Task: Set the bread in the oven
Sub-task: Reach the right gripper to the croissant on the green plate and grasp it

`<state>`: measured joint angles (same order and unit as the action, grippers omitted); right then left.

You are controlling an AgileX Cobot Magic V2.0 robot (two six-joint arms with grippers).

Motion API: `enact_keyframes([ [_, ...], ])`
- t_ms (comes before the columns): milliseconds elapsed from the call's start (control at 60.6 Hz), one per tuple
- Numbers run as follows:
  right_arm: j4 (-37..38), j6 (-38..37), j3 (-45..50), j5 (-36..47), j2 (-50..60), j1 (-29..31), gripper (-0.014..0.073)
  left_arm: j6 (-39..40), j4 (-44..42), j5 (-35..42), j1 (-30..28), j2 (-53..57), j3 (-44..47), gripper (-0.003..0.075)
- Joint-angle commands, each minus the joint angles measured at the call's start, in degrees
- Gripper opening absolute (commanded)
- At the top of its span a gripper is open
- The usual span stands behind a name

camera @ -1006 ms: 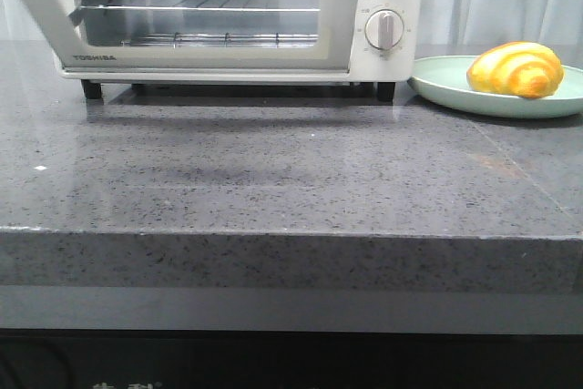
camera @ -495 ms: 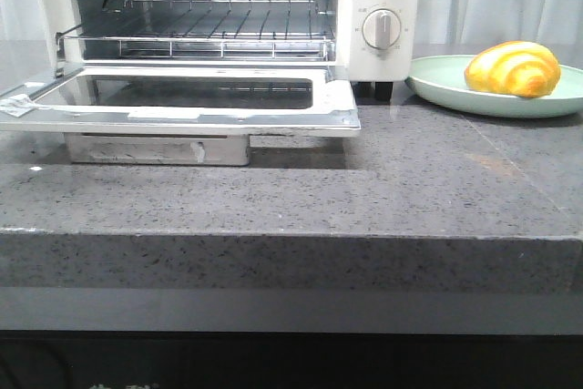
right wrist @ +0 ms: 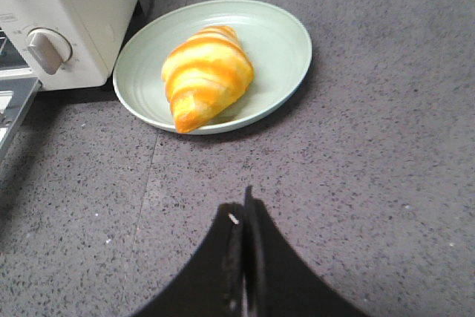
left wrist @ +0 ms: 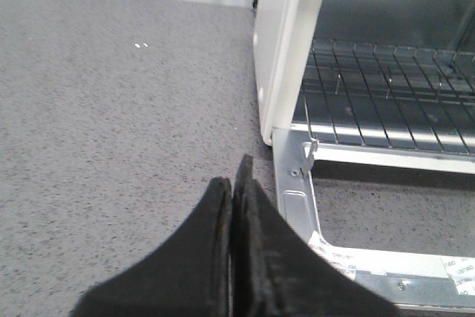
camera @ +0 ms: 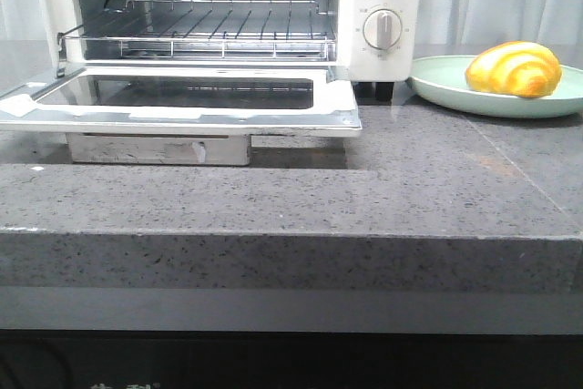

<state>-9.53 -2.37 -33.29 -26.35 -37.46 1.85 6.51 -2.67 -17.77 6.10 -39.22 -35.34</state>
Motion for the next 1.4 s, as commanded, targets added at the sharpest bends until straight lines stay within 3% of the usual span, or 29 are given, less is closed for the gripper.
enact_keyframes([
  [0, -1.06, 0.34, -4.09, 5.15, -4.07, 0.47, -0.0024, 0.65, 0.33, 3.99, -0.65, 2.25, -0.72, -0.0020],
  [66, -1.20, 0.34, -5.57, 6.78, -6.35, 0.47, 0.0073, 0.65, 0.55, 3.15, -0.65, 3.10, -0.65, -0.0020],
  [231, -5.22, 0.34, -11.39, 8.21, -14.92, 0.47, 0.0468, 0.65, 0.54, 3.03, -0.65, 3.36, -0.65, -0.0020],
  [330, -7.57, 0.34, -15.95, 8.20, -21.59, 0.47, 0.0581, 0.65, 0.54, 3.03, -0.65, 3.36, -0.65, -0.0020],
  [594, -12.59, 0.34, -28.73, 7.71, -38.72, 0.47, 0.0581, 0.65, 0.54, 2.93, -0.65, 3.36, -0.65, -0.0020],
  [858, -13.14, 0.34, -38.96, 0.33, -50.87, 0.47, 0.0581, 0.65, 0.54, 2.93, -0.65, 3.36, -0.65, -0.0020],
  [1386, -11.51, 0.47, -43.16, -7.73, -56.34, 0.47, 0.0554, 0.65, 0.54, 2.93, -0.65, 3.36, -0.65, -0.0020],
])
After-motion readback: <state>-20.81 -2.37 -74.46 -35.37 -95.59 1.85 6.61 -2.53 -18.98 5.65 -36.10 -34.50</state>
